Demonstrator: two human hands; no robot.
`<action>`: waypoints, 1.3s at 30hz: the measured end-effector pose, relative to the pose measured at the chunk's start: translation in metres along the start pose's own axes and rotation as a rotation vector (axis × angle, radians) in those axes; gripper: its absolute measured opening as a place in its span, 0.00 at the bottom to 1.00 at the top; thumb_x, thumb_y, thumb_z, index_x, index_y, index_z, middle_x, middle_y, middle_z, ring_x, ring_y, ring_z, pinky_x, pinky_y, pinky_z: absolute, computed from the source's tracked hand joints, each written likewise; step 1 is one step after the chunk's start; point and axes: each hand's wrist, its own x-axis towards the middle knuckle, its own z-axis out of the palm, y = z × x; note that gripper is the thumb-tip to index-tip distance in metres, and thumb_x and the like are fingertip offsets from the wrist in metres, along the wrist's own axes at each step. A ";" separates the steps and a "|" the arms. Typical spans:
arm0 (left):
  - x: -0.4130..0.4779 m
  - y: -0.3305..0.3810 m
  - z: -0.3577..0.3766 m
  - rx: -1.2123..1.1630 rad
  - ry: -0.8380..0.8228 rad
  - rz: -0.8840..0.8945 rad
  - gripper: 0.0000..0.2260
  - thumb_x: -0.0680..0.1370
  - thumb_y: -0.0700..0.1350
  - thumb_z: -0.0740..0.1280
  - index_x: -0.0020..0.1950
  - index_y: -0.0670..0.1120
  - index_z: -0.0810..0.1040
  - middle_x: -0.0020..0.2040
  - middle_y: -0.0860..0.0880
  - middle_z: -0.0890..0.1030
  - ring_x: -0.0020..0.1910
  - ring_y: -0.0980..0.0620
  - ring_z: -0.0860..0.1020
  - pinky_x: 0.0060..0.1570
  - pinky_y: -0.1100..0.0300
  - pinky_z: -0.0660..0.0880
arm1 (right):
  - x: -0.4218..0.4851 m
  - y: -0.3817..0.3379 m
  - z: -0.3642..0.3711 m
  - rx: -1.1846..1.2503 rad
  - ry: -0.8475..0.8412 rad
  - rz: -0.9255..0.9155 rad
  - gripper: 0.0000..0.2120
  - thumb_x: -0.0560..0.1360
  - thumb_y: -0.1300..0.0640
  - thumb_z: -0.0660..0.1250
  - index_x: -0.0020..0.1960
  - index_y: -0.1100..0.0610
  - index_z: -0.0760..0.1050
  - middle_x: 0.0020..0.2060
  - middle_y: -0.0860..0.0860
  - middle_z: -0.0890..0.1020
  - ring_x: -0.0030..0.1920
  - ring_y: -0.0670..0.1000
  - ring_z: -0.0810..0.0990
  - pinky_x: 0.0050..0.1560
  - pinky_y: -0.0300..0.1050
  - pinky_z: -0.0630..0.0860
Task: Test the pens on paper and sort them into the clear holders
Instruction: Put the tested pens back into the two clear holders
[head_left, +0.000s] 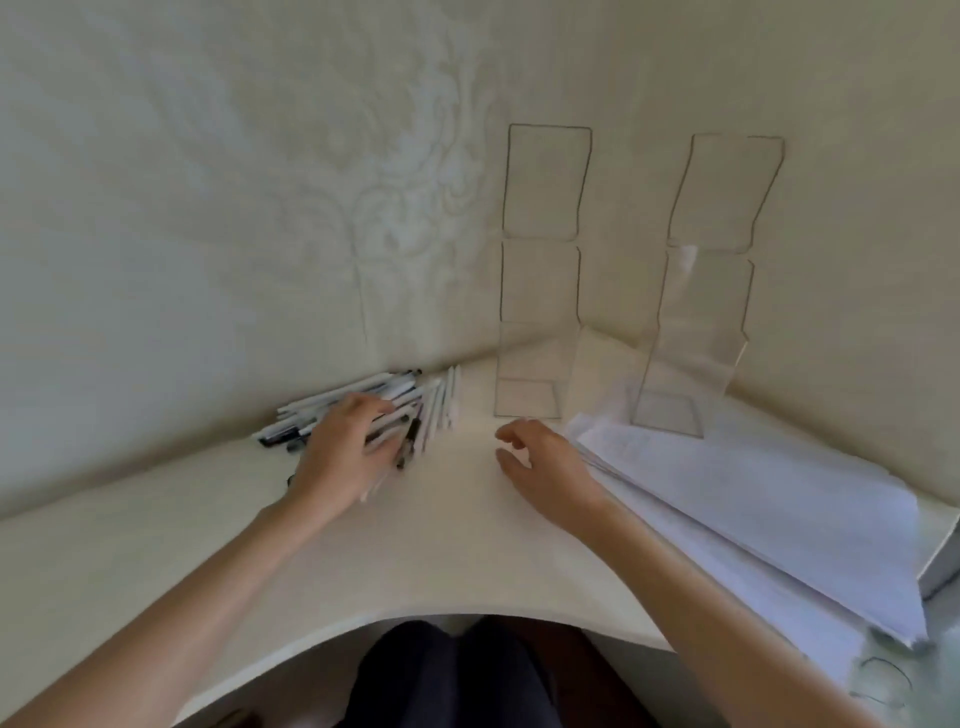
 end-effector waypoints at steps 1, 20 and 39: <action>-0.001 -0.015 -0.006 0.068 0.023 -0.029 0.15 0.71 0.43 0.73 0.56 0.41 0.78 0.53 0.42 0.77 0.53 0.42 0.76 0.52 0.54 0.70 | 0.007 -0.011 0.009 0.022 -0.014 -0.010 0.15 0.79 0.56 0.61 0.65 0.57 0.72 0.62 0.53 0.75 0.62 0.51 0.74 0.58 0.36 0.66; 0.019 -0.023 0.015 0.270 -0.016 0.046 0.23 0.70 0.62 0.66 0.54 0.45 0.79 0.52 0.46 0.77 0.53 0.44 0.75 0.52 0.50 0.71 | 0.086 -0.046 0.062 -0.224 -0.072 0.295 0.22 0.75 0.49 0.62 0.65 0.58 0.68 0.61 0.58 0.71 0.61 0.59 0.66 0.61 0.48 0.63; -0.006 0.042 0.023 0.227 -0.261 -0.119 0.11 0.74 0.52 0.63 0.49 0.46 0.75 0.46 0.49 0.76 0.45 0.48 0.76 0.37 0.58 0.67 | -0.031 0.003 0.011 -0.444 0.223 0.157 0.17 0.78 0.57 0.59 0.66 0.57 0.70 0.67 0.56 0.69 0.67 0.59 0.65 0.66 0.50 0.61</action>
